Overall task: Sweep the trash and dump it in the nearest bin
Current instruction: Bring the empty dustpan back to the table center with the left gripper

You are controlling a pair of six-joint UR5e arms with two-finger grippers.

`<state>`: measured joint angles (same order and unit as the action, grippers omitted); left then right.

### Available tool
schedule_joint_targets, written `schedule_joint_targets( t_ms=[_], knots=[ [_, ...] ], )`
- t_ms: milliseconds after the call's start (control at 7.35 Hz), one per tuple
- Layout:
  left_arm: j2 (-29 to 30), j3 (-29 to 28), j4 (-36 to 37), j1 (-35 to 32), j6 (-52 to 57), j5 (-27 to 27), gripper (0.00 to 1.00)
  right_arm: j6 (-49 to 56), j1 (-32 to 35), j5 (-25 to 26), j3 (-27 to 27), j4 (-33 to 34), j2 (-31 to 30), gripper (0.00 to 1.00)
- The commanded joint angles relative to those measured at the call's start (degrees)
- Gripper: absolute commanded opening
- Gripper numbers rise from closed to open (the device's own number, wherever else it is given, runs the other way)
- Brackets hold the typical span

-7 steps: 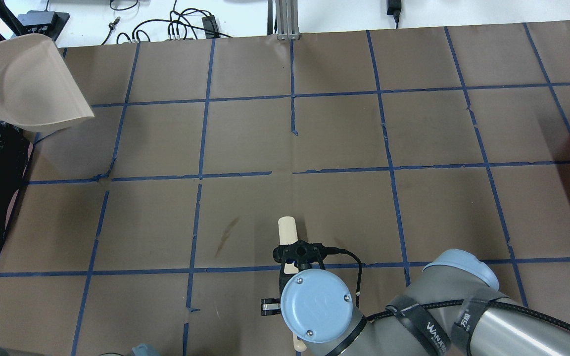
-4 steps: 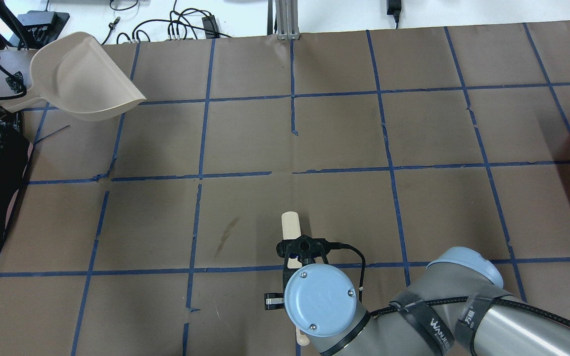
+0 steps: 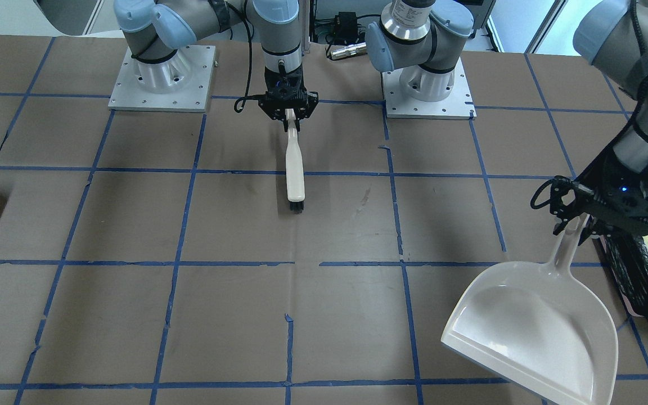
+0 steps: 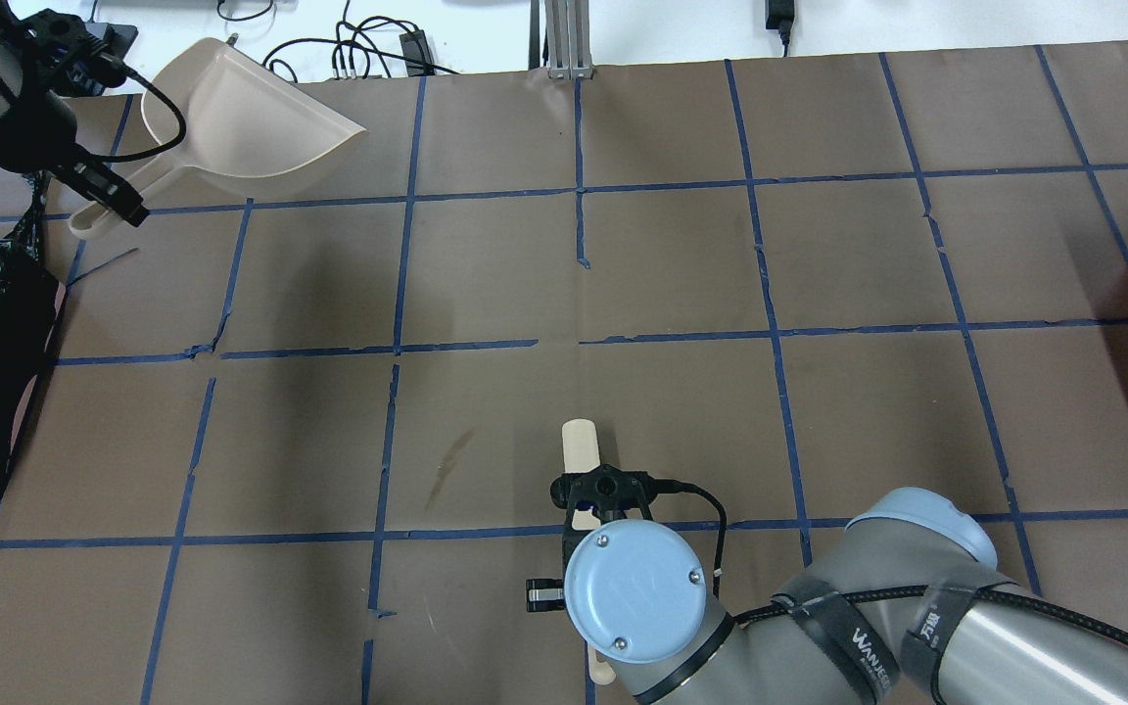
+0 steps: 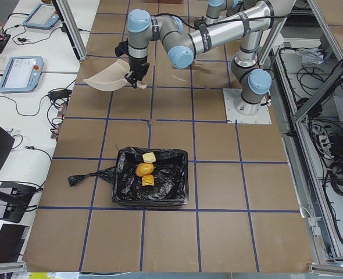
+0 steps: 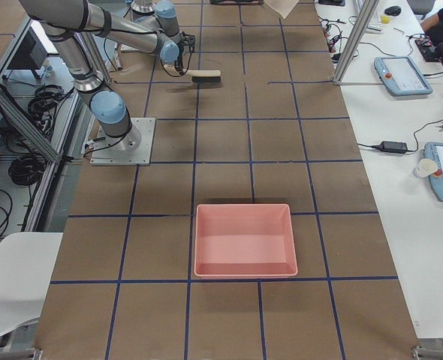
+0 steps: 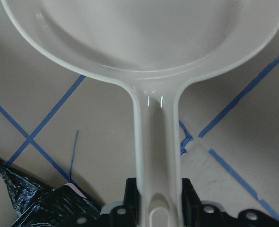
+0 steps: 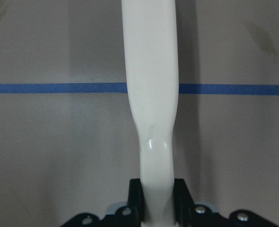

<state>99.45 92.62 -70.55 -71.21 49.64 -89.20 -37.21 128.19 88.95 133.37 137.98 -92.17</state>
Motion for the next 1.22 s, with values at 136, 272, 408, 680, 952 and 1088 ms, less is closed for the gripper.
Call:
schedule_joint_targets(
  t_ms=[136,272,408,680,952,1088],
  knots=[
    [1.4,0.9,1.8,-8.5,-20.5,0.0,0.04,0.2,0.0,-0.2,0.0,-0.2,0.1,0.26],
    [2.4,1.0,1.8,-12.0,-26.0,-0.1,0.04,0.3,-0.1,-0.1,0.0,-0.2,0.1,0.63],
    [3.5,1.1,2.4,-15.1,-31.9,0.2,0.04,0.4,-0.1,0.0,0.0,-0.2,0.2,0.70],
    [6.7,2.7,9.4,-21.3,-37.8,-0.5,0.04,0.6,-0.7,0.1,-0.1,-0.3,0.2,0.79],
    [8.8,4.3,13.8,-27.9,-40.6,-0.6,0.04,1.9,-2.0,1.1,-1.5,-0.7,-0.3,0.84],
    [10.4,4.7,16.8,-30.6,-42.1,-0.5,0.04,2.3,-2.6,1.2,-3.9,-1.6,-0.6,0.88]
  ],
)
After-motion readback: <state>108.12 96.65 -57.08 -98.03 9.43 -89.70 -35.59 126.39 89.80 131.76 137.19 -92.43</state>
